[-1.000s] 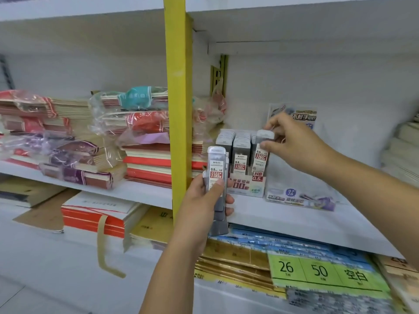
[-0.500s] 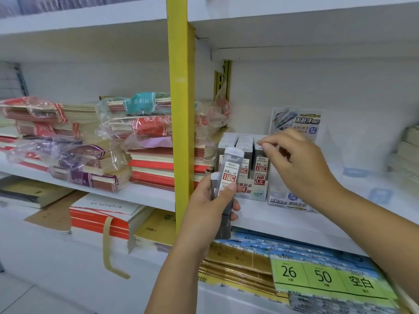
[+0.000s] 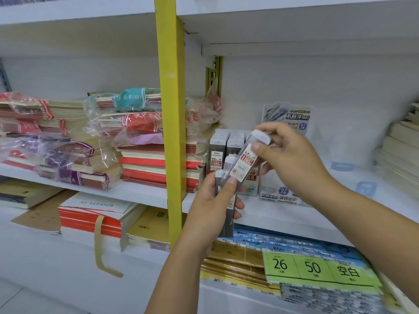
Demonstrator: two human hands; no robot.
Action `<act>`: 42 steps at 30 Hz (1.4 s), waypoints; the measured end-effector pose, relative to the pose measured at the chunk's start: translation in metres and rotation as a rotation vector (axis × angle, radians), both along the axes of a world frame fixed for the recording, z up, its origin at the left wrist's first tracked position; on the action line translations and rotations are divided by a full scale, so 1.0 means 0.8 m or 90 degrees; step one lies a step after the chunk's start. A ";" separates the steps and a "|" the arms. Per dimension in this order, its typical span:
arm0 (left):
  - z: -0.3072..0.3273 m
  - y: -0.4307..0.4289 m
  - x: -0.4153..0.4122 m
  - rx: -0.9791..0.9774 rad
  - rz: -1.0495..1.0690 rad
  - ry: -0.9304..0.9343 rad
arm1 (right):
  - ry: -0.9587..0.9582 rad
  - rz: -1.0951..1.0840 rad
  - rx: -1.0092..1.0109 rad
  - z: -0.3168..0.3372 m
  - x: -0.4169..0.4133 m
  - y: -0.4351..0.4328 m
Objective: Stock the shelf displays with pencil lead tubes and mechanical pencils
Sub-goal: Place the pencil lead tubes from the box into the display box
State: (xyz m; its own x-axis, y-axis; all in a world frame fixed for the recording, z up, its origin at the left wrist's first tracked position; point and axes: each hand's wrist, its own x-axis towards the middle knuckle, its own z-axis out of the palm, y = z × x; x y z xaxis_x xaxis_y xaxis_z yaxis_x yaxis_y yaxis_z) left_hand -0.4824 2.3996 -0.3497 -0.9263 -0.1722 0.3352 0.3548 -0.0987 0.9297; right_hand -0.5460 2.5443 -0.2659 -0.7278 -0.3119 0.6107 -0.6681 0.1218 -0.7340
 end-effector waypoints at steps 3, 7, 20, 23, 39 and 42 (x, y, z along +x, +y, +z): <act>0.000 -0.003 -0.001 0.034 0.016 -0.030 | 0.041 -0.029 -0.072 0.018 -0.011 0.008; -0.001 -0.009 -0.001 0.026 0.042 -0.031 | 0.199 -0.084 -0.053 0.032 -0.017 0.019; 0.000 -0.016 0.004 0.012 0.058 -0.025 | 0.201 -0.168 0.297 0.002 -0.041 0.005; 0.000 -0.018 0.005 0.016 0.051 -0.027 | 0.263 -0.239 0.354 -0.006 -0.047 0.001; 0.005 -0.008 0.009 -0.007 -0.008 0.004 | 0.253 -0.183 0.205 -0.024 0.000 0.003; 0.006 -0.002 0.010 -0.004 -0.023 0.012 | 0.177 -0.122 0.178 -0.027 0.010 -0.004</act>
